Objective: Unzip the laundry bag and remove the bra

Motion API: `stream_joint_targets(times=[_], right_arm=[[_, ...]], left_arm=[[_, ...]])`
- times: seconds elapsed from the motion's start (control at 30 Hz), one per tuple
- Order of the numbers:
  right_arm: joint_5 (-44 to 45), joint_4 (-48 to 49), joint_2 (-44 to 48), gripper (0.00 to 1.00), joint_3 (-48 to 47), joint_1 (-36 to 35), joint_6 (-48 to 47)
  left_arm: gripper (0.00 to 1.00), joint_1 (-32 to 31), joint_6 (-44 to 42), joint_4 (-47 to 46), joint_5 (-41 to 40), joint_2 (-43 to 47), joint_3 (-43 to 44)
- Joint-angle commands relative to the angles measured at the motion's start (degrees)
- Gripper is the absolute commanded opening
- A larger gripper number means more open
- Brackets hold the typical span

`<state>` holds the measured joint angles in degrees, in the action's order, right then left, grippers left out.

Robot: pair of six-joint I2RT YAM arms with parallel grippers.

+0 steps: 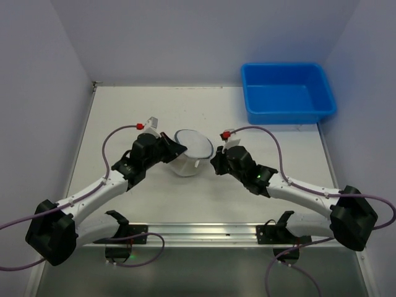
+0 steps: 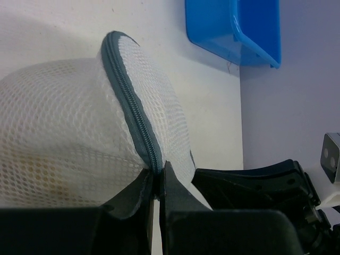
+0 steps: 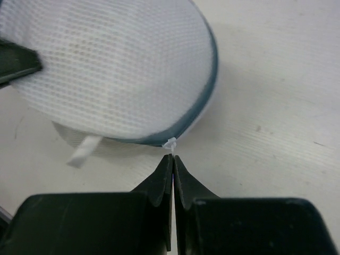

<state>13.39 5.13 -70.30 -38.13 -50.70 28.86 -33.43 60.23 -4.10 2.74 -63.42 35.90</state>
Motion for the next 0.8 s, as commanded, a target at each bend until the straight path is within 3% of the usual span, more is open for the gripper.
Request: stream_joint_targets(times=[0.0, 0.2, 0.33, 0.4, 0.43, 0.5, 0.53, 0.63, 0.77], right_arm=[[6.7, -6.9, 4.6, 0.00, 2.0, 3.7, -0.7], [5.6, -13.1, 11.3, 0.00, 3.2, 8.7, -2.0], [-5.5, -11.5, 11.7, 0.00, 1.7, 8.4, -4.2], [-9.2, -10.1, 10.4, 0.00, 0.4, 7.5, -4.1], [-10.5, -8.7, 9.6, 0.00, -0.2, 7.0, -3.4], [-12.9, -7.2, 6.6, 0.00, -2.9, 4.1, -2.7], [-12.9, -6.8, 5.4, 0.00, -4.0, 3.2, -1.9], [-12.8, -5.5, -0.5, 0.00, -8.6, -0.4, 0.0], [-13.1, -0.7, -7.2, 0.00, -13.3, -2.2, 3.2]], left_arm=[[0.00, 3.0, -5.5, 2.2, 3.3, 0.7, 2.8], [0.00, 7.1, -13.9, 2.3, 10.0, -1.7, 4.2], [0.02, 7.5, -19.5, 2.6, 14.6, -8.4, 9.8], [0.17, 7.5, -21.0, 1.9, 16.1, -10.8, 12.3], [0.35, 7.5, -21.1, 1.6, 16.2, -12.8, 14.2], [0.53, 7.6, -20.7, 1.5, 16.3, -14.4, 15.9], [0.73, 7.6, -20.5, 1.8, 15.9, -15.2, 16.8], [0.99, 8.2, -17.7, 5.7, 11.0, -14.0, 17.6], [1.00, 9.3, -11.6, 9.5, 3.4, -7.4, 10.5]])
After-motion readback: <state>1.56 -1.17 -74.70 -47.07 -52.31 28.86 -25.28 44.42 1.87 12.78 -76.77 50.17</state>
